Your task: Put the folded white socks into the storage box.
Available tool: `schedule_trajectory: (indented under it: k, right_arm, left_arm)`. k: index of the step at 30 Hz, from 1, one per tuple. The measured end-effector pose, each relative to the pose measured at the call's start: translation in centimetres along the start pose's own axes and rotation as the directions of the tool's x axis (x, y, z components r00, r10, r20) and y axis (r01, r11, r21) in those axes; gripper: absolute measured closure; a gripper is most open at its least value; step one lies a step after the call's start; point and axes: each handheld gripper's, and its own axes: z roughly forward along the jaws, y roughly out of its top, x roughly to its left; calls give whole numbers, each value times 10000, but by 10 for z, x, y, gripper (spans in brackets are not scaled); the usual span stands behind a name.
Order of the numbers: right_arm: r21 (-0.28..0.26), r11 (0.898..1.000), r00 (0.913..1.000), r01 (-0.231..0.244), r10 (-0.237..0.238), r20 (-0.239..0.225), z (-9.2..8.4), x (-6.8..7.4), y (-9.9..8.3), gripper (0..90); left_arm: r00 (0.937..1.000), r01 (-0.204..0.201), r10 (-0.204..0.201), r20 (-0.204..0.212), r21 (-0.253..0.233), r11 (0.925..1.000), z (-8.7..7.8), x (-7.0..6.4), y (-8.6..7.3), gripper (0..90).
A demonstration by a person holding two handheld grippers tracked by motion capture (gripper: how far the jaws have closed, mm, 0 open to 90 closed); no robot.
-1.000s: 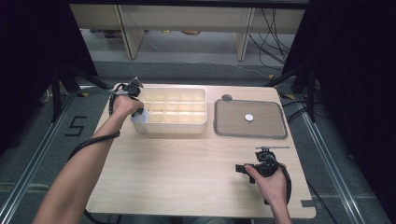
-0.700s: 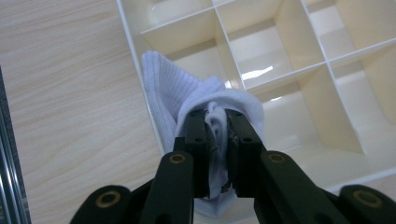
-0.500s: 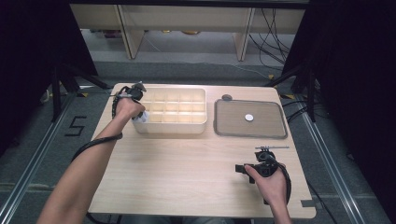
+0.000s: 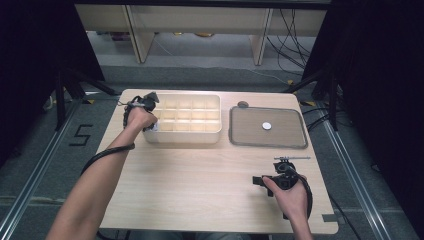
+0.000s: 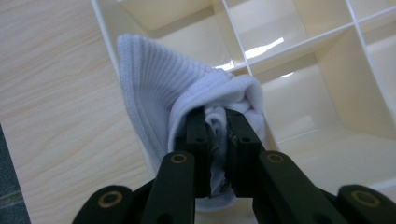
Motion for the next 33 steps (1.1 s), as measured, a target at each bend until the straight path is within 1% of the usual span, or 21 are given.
schedule_trajectory:
  k: [1, 2, 3, 4, 5, 6, 8, 9, 14, 15, 16, 20, 21, 22, 24, 25, 27, 29, 30, 31, 33]
  right_arm:
    - [-43, 10000, 10000, -20, 19, -65, 0, 0, 0, 529]
    - [-44, 10000, 10000, -24, 24, -71, 0, 0, 0, 529]
    - [-61, 10000, 9999, -17, 16, -110, 0, 0, 0, 529]
    - [-85, 10000, 9993, 27, -31, -368, 0, -1, 0, 529]
    - [-87, 10000, 9994, 2, -5, -337, 0, 0, 0, 529]
    - [-93, 10000, 9993, 13, -16, -360, 0, 0, 0, 529]
    - [-95, 10000, 9993, 3, -6, -362, 0, -1, -1, 529]
    - [-10, 9999, 9995, -163, 163, -281, -1, 0, -1, 529]
    - [-78, 10000, 9995, -4, 1, -301, 0, -1, -1, 529]
    - [-71, 10000, 9996, -23, 21, -283, 1, 0, -1, 529]
    - [-84, 10000, 9994, 6, -8, -342, 0, -1, -1, 529]
    - [-80, 10000, 9997, -19, 18, -243, 0, -1, 0, 529]
    - [-90, 10000, 9997, -4, 2, -236, 0, -1, 0, 528]
    - [-81, 10000, 9997, -15, 14, -229, 0, -1, 0, 528]
    - [0, 10000, 9997, 20, -20, -242, -1, -1, 0, 528]
    - [-6, 10000, 10000, -12, 12, -7, -2, -1, 0, 527]
    - [-36, 10000, 10000, 11, -11, 0, -2, -1, 0, 527]
    - [-8, 10000, 9999, -75, 75, 119, -1, -1, 0, 526]
    - [20, 10000, 9999, -46, 46, 120, -1, -1, 0, 526]
    - [15, 10000, 9999, 87, -87, -128, -1, -3, 0, 526]
    - [-34, 10000, 9998, -64, 65, 206, -3, -1, -1, 526]
  left_arm:
    - [9991, 410, -410, 92, 35, 9992, 0, -3, -1, 808]
    - [9997, 249, -249, 73, 38, 9997, 1, -1, -1, 808]
    - [9984, 546, -545, 151, -71, 9985, 2, -2, -1, 808]
    - [9978, 625, -627, 198, 96, 9980, 1, -2, 0, 808]
    - [9992, 354, -359, 187, 273, 9990, 0, 1, 1, 808]
    - [9983, 522, -529, 229, 272, 9983, 0, 0, 1, 808]
    - [9997, 128, -134, 201, 276, 9995, 1, 3, 1, 808]
    - [9995, 247, -251, 181, 216, 9995, 2, 2, 1, 808]
    - [9993, 293, -298, 216, 239, 9993, 3, 3, 1, 806]
    - [9996, 184, -191, 185, 408, 9990, 2, 4, 2, 806]
    - [9957, 831, -838, 386, 208, 9963, 4, 0, 1, 806]
    - [9959, 807, -814, 389, 190, 9966, 3, 2, 0, 802]
    - [9977, 551, -557, 384, 160, 9984, 2, 5, 0, 796]
    - [9971, 570, -571, 501, 40, 9984, 2, 6, 0, 790]
    - [9943, 803, -789, 718, -172, 9966, -1, 9, -2, 764]
    - [9894, 1146, -1120, 924, -226, 9932, -3, 8, -2, 739]
    - [9888, 1033, -974, 1128, -476, 9935, -6, 12, -3, 675]
    - [9823, 1279, -1188, 1447, -558, 9902, -8, 11, -4, 592]
    - [9831, 1162, -1066, 1490, -575, 9916, -11, 12, -4, 570]
    - [9827, 1195, -1086, 1500, -654, 9907, -13, 13, -5, 561]
    - [9811, 1268, -1118, 1580, -883, 9880, -17, 14, -6, 541]
